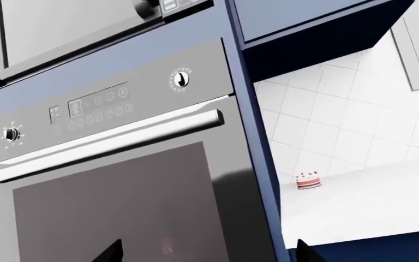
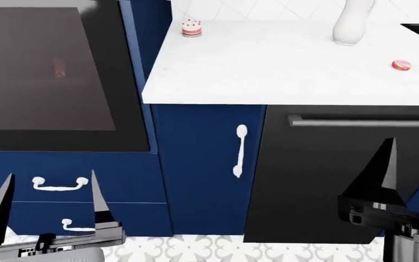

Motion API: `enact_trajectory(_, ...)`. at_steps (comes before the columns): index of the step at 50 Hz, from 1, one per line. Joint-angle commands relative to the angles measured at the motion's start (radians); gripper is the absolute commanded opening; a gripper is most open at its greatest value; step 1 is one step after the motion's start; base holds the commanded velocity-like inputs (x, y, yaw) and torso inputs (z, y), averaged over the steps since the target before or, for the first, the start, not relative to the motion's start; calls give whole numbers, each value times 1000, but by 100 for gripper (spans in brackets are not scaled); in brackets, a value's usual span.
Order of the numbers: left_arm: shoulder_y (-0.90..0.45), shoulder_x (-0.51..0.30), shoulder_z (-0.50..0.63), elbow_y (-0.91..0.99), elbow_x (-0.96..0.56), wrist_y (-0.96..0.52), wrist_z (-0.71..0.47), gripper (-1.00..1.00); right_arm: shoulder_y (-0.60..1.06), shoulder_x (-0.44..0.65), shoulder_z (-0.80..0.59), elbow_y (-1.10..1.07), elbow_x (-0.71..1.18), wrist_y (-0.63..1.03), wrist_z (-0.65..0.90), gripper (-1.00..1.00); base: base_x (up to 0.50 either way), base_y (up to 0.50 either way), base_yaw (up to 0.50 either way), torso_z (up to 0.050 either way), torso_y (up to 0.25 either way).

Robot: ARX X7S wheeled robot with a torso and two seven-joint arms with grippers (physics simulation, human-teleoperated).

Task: Open the oven door

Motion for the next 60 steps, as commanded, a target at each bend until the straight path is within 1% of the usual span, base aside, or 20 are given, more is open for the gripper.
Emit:
enact_trajectory(1,1,-9,6,3,8,-1,-7,100,7,5,-13,15,-13,-14,-3,100,0,0,500,0,0)
enact_trajectory(60,8,-37,10,25,3,-12,-44,100,-6,36,-37,21,3,-55,5,100,0,0,500,0,0)
